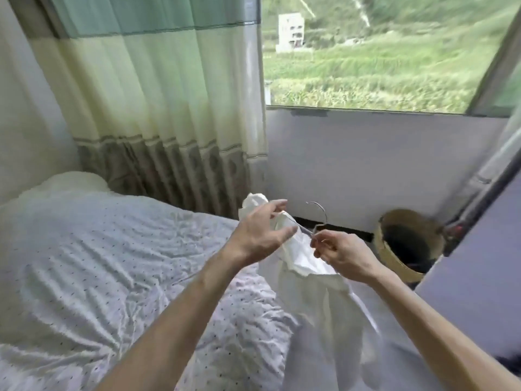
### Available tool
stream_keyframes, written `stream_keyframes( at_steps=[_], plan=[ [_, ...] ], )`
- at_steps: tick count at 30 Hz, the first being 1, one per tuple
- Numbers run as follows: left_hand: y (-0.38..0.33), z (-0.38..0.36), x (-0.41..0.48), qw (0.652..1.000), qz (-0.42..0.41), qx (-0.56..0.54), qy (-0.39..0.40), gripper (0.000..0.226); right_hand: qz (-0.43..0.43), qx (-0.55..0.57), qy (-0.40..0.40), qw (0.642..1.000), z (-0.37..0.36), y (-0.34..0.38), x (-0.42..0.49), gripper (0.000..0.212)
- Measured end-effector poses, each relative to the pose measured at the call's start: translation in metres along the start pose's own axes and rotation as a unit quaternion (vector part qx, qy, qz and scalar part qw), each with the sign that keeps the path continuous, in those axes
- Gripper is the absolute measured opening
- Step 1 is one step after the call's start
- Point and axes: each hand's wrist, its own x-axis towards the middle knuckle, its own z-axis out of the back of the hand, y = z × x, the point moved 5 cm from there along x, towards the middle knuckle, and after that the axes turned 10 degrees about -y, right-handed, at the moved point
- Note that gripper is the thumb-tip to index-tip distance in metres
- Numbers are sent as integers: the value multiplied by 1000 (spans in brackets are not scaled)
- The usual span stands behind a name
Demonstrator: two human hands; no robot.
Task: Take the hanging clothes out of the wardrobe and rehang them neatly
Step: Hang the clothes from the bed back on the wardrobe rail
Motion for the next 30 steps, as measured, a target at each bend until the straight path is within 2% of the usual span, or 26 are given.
stream_keyframes(
  at_steps=[3,8,10,13,15,18,22,25,30],
  plan=[
    [-52,-53,30,994,-69,-17,77,63,-31,-57,-16,998,35,-41,-8,17],
    [-104,-126,66,969,-174,15,174,14,-91,-106,-24,990,78,-104,-29,20],
    [-114,-154,76,959,-194,52,201,14,-119,-98,-30,988,87,-127,-39,21],
    [-137,-199,78,934,-236,38,265,15,-186,-42,-81,978,95,-170,-65,17],
    [-152,-225,74,911,-277,41,302,18,-229,-27,-164,959,103,-197,-94,18],
    [-173,-256,67,883,-331,31,332,20,-305,-63,-276,909,118,-232,-158,27],
    [-195,-294,62,850,-380,-3,365,19,-434,-89,-249,861,108,-266,-241,41],
    [-217,-322,55,819,-415,-9,396,18,-471,-86,-239,845,96,-270,-274,43],
    [-259,-357,20,747,-478,-10,462,22,-519,-86,-244,814,81,-257,-303,45]
  ],
)
